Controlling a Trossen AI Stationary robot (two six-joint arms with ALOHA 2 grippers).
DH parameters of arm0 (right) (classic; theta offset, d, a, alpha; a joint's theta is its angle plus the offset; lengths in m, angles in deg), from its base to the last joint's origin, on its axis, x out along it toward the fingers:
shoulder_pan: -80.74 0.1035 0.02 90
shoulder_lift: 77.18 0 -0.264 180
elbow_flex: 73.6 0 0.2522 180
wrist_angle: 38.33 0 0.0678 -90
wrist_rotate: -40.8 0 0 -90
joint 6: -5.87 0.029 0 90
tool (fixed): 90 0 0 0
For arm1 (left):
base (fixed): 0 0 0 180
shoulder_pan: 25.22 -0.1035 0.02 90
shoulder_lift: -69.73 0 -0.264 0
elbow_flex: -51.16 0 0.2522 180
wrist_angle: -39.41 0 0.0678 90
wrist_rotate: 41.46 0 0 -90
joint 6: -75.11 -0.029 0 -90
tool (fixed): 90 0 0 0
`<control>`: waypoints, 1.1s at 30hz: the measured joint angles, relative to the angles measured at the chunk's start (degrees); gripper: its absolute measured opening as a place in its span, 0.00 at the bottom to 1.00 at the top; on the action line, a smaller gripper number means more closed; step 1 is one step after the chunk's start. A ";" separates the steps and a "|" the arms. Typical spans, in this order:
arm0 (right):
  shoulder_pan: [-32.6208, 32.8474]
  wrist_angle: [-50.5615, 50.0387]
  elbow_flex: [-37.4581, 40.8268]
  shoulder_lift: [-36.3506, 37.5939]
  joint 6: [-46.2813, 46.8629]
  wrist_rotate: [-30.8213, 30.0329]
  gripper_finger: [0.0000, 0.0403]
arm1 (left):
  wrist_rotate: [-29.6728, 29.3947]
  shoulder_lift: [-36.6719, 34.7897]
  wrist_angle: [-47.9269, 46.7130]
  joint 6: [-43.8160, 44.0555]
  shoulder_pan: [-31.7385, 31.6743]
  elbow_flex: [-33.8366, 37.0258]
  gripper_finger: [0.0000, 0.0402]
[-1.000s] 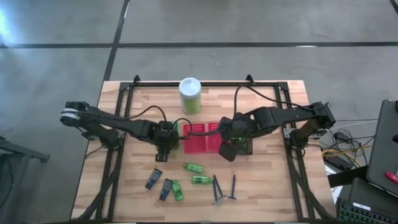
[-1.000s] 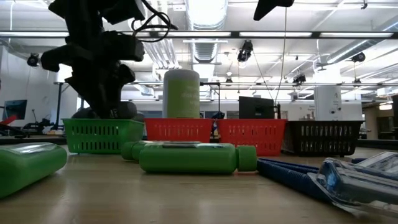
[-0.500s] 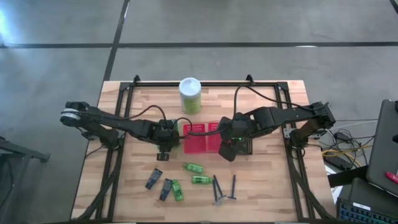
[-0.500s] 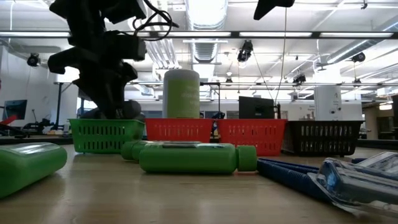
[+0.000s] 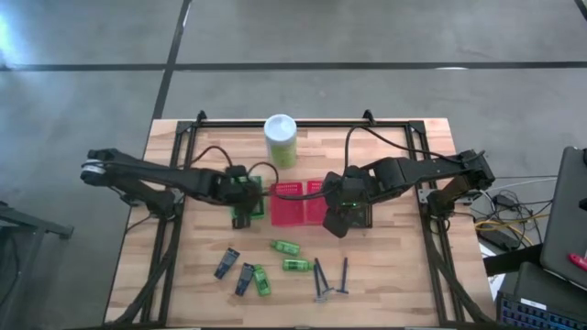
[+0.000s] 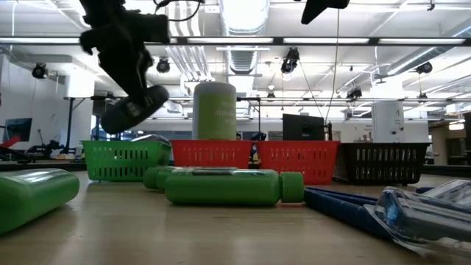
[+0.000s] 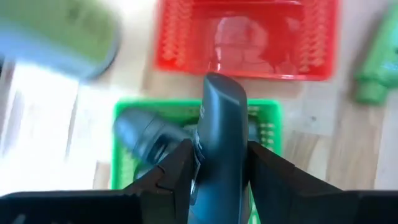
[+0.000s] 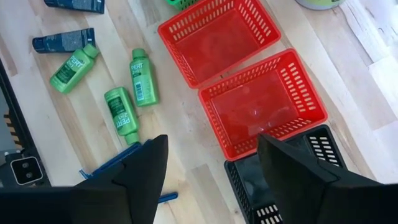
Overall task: Pick & Place Travel size toiletries
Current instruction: Put the deodorant into the green bin
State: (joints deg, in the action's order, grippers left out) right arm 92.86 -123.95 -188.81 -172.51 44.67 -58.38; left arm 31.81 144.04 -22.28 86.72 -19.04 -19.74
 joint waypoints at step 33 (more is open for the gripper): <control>0.02 0.74 0.00 0.00 -1.52 -1.48 0.78 | 5.91 -12.37 11.08 49.83 -11.70 17.46 0.31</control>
State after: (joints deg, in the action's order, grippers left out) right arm 92.88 -123.21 -188.81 -172.51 43.15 -59.87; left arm 37.73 131.67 -11.20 136.56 -30.74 -2.28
